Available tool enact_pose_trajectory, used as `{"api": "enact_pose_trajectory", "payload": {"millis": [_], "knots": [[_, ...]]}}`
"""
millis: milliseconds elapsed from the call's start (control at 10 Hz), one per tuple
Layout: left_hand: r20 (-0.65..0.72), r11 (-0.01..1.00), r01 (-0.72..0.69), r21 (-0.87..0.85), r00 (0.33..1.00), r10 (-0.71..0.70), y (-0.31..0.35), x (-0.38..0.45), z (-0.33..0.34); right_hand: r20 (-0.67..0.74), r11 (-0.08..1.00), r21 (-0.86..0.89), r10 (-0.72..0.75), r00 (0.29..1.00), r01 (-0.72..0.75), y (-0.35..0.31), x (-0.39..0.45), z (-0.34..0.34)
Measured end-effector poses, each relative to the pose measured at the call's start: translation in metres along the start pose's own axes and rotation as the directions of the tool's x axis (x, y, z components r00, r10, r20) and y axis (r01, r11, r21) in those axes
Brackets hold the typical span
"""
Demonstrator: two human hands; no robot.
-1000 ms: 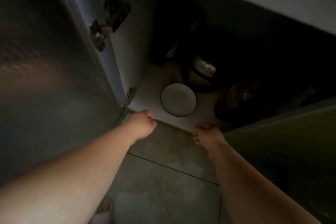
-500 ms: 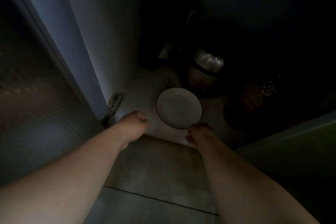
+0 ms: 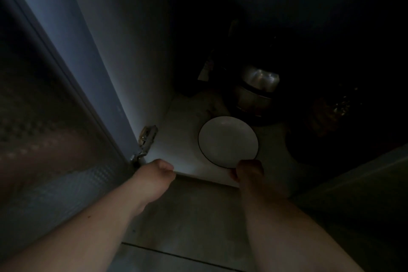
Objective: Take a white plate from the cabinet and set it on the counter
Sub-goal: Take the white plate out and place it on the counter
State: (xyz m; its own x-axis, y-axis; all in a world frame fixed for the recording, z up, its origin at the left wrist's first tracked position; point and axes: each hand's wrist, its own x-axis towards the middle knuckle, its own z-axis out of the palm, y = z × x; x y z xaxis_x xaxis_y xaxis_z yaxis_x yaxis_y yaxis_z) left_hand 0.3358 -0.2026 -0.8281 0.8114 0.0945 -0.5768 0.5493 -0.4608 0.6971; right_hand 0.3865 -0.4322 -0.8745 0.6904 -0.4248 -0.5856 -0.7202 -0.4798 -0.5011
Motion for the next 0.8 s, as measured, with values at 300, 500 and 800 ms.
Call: {"api": "enact_pose_trajectory", "payload": {"millis": [300,500,800], "knots": [[0.015,0.984,0.123,-0.132,0.992,-0.122,0.064,-0.041,0.009,0.028,0.988,0.146,0.055,0.998,-0.058,0.009,-0.068,-0.048],[0.117,0.942,0.213,-0.259,0.975,-0.189,0.126,-0.120,-0.011,0.063,0.955,0.285,0.063,0.996,-0.078,-0.014,-0.180,-0.132],[0.134,0.945,0.259,-0.200,0.963,-0.235,0.187,-0.276,-0.100,0.226,0.990,0.109,0.060,0.972,-0.086,-0.070,-0.345,-0.235]]}}
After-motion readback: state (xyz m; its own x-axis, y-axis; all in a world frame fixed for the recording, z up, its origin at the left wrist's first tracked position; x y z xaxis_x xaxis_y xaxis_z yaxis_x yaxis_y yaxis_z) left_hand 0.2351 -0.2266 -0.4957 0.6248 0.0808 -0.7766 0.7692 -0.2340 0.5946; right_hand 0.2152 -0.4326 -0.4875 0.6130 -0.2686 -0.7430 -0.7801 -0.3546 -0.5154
